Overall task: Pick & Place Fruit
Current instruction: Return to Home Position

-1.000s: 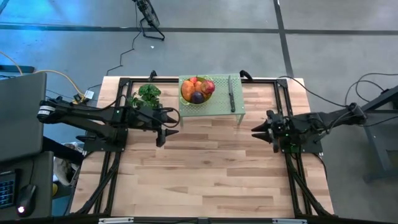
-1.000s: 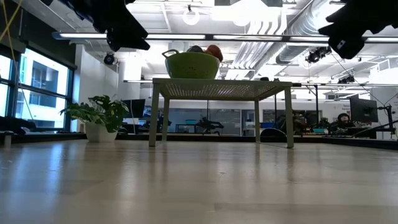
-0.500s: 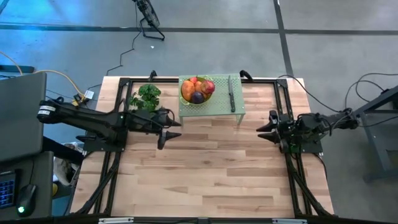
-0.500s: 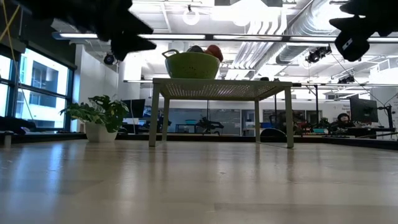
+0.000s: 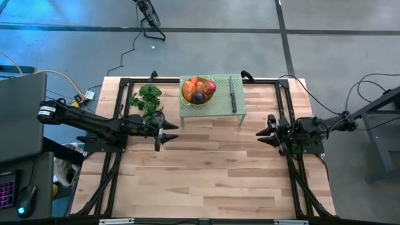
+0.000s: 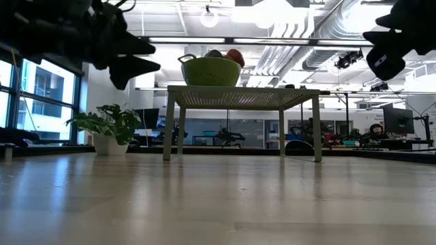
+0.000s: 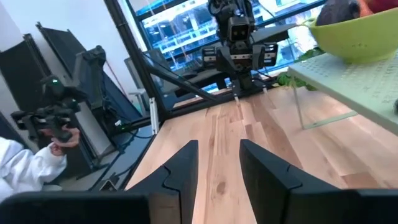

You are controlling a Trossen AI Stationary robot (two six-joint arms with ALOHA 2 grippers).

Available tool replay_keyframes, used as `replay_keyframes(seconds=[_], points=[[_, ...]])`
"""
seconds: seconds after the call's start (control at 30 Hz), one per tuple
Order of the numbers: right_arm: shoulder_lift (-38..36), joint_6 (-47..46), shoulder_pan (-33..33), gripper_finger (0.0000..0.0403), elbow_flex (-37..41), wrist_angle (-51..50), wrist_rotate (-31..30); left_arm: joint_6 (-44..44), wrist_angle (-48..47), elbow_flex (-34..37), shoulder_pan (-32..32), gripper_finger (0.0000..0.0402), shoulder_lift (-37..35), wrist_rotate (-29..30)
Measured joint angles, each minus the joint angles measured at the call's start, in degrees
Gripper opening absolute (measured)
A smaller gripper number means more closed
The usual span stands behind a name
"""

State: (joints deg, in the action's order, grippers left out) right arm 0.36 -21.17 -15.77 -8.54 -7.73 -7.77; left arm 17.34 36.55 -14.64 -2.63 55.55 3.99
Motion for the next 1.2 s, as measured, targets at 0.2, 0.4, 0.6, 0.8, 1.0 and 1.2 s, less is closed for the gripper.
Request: replay_keyframes(seconds=[0.2, 0.4, 0.6, 0.8, 1.0, 1.2], points=[[0.00, 0.02, 0.00, 0.0110, 3.44, 3.76, 0.58, 0.74, 11.10, 5.93, 0.00, 0.0212, -0.02, 0.02], [0.00, -0.18, 0.00, 0.0110, 6.94, 7.92, 0.58, 1.18, 18.72, 11.16, 0.00, 0.0212, 0.00, 1.11], [0.00, -0.01, 0.00, 0.0110, 8.05, 10.33, 2.23, 1.18, 22.35, 13.36, 0.00, 0.0212, -0.05, 1.27], [0.00, -0.06, 0.00, 0.0110, 8.07, 10.19, 3.25, 0.65, 23.29, 13.43, 0.00, 0.0212, 0.00, 1.27], [0.00, 0.47, 0.04, 0.0110, 8.09, 10.19, 3.25, -0.49, 23.89, 13.49, 0.02, 0.0212, -3.18, 1.49], [0.00, 3.25, 0.13, 0.0110, 8.09, 10.39, 0.08, -0.57, 18.71, 13.51, 0.05, 0.0212, -10.37, 1.53]])
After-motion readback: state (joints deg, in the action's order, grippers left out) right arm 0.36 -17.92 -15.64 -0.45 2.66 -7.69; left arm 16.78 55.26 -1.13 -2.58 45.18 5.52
